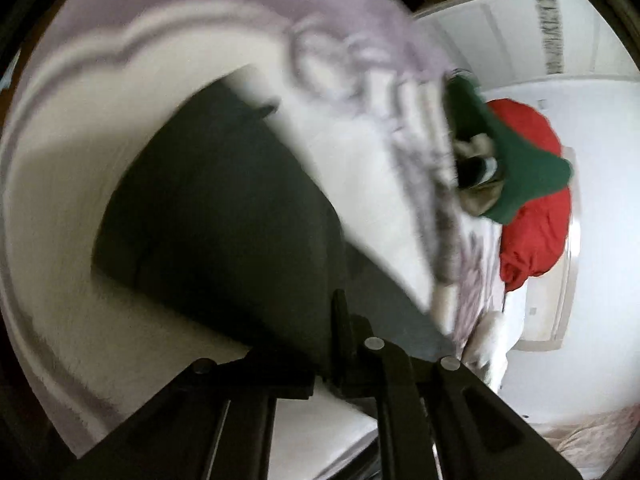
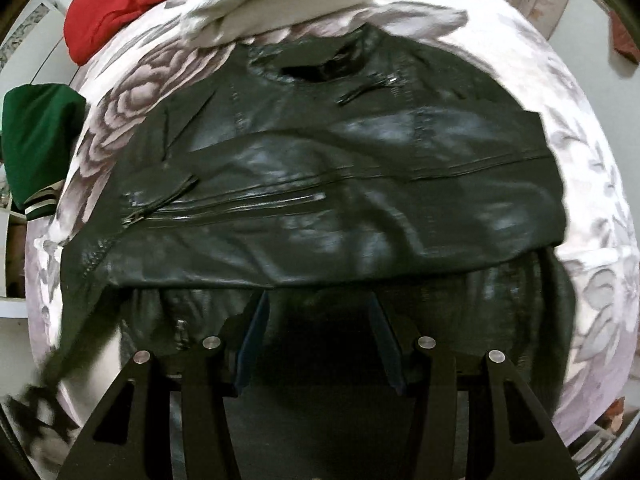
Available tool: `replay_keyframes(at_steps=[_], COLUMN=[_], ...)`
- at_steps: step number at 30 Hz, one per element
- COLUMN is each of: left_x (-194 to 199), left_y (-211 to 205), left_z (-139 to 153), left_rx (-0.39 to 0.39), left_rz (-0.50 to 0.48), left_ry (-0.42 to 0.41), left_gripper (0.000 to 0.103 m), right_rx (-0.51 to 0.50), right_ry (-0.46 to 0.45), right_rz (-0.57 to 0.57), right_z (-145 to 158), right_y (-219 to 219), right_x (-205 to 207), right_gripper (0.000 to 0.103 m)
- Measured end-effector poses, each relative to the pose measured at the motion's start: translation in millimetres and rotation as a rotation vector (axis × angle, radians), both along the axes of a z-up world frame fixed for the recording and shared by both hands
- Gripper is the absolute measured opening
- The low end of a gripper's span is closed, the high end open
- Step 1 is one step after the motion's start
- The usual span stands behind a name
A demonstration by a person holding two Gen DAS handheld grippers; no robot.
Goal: Fold large clothes
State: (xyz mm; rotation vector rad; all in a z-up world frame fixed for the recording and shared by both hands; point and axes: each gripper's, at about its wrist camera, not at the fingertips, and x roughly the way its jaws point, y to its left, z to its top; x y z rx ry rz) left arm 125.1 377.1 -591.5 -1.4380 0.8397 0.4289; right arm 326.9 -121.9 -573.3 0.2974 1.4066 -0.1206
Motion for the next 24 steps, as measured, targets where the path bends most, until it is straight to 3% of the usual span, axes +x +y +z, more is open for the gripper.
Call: replay_keyframes(at_steps=[3,4,8,10,12,16,21,24], left_x=[-9.7,-6.9,8.6,21.1,33.1,57.8,87.4,101.6], left_y=[-1.9,-0.1,2.6,0.0,-1.6,-11.2,-50.8,-86.6], left_z=[-24.6,-33.0,-31.4,-12.5,6.9,49.5,113.7,148.4], left_rx=[-0.123,-0.161,-0.142,-0.037,0.091,0.319,0.604,0.709], left_rz=[0.052,0.077,0.118,0.105,0.051,-0.059,-0.242,-0.348], left_ry=[-0.073,-0.107,-0.096,-0.082,-0.050,-0.021,-0.016,-0.047], left_gripper=[0.023,0.033,0.033,0.029,0.009,0.007,0.005,0.005], right_rx=[0.015,0.014,-0.029,-0.101,-0.205,-0.391,-0.373,-0.286], right_ry=[-0.002,-0.001,0.005,0.001,0.000,0.006,0.041,0.044], right_rz=[-0.002,0.002,0.014,0.027,0.064,0.171,0.212,0.169], right_z=[-0.4,-1.7,-5.2,-4.3,-3.3,-11.0,-28.3,-26.5], right_y=[11.9,16.0,27.2,34.2,44.6,67.1,65.6,43.4], right_x=[4.3,5.8,10.1,15.4,21.2,34.6,47.3,50.2], right_gripper=[0.054,0.057,0.059,0.062,0.065,0.069,0.069,0.070])
